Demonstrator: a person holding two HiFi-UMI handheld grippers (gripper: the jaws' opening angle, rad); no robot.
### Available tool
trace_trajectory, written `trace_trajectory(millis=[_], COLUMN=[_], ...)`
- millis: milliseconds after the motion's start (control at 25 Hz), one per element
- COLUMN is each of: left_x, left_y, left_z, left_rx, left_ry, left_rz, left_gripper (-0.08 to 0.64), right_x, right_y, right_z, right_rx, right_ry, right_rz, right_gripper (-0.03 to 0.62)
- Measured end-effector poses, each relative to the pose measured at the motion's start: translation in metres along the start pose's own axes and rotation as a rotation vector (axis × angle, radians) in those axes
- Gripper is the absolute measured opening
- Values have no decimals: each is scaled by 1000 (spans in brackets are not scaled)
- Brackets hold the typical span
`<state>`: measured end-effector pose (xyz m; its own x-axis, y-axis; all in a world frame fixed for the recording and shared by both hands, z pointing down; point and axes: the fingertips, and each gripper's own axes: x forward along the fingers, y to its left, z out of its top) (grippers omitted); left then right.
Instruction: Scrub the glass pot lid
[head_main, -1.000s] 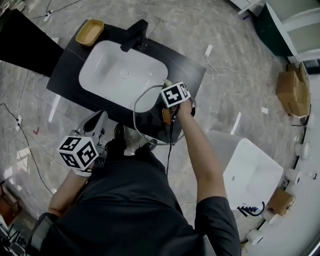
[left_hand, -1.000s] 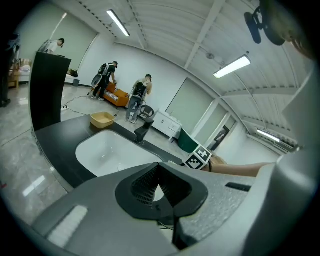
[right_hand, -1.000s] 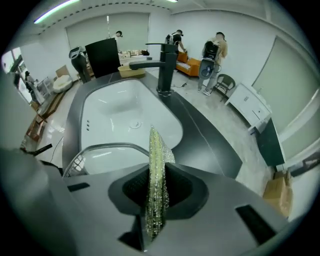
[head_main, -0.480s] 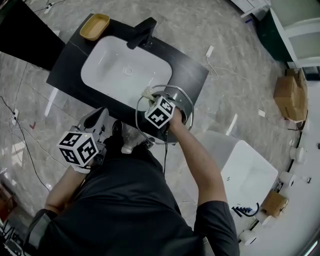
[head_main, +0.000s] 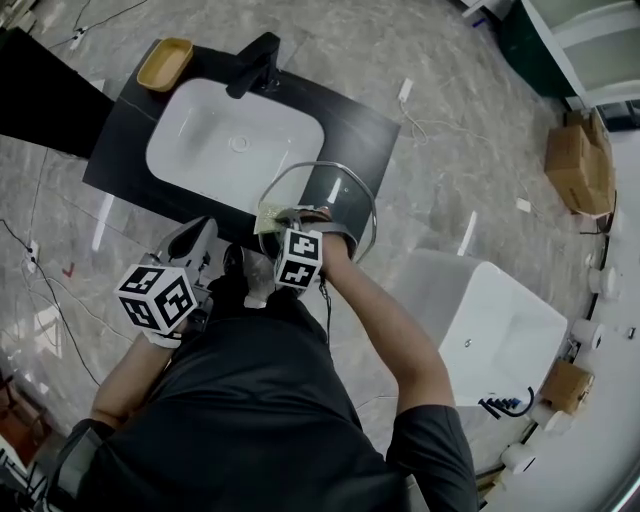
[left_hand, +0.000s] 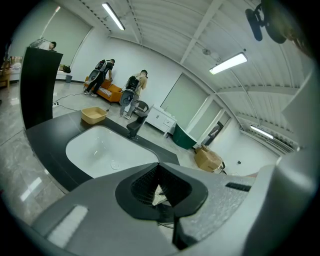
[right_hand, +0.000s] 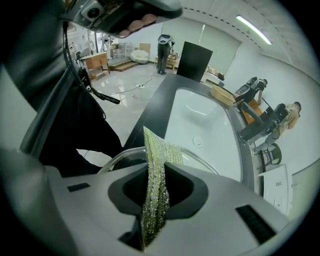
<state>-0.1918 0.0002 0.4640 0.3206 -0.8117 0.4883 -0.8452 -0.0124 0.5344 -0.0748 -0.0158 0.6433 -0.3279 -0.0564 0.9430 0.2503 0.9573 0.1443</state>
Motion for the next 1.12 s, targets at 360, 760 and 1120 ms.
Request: trace_trajectory(millis=[360, 760, 1120], left_x=[18, 34, 44], left_y=[-36, -70, -99], left_z=[-15, -42, -57], left_rx=[41, 70, 107], left_ry=[51, 126, 162], left_rz=[-52, -92, -131], left_gripper=[0, 0, 0], right_x=[-17, -29, -37], right_y=[64, 116, 144], right_z=[-13, -45, -62], right_rx=[-159, -189, -133], right_ry=[-43, -110, -150], right_rz=[60, 108, 122], right_gripper=[66, 66, 66])
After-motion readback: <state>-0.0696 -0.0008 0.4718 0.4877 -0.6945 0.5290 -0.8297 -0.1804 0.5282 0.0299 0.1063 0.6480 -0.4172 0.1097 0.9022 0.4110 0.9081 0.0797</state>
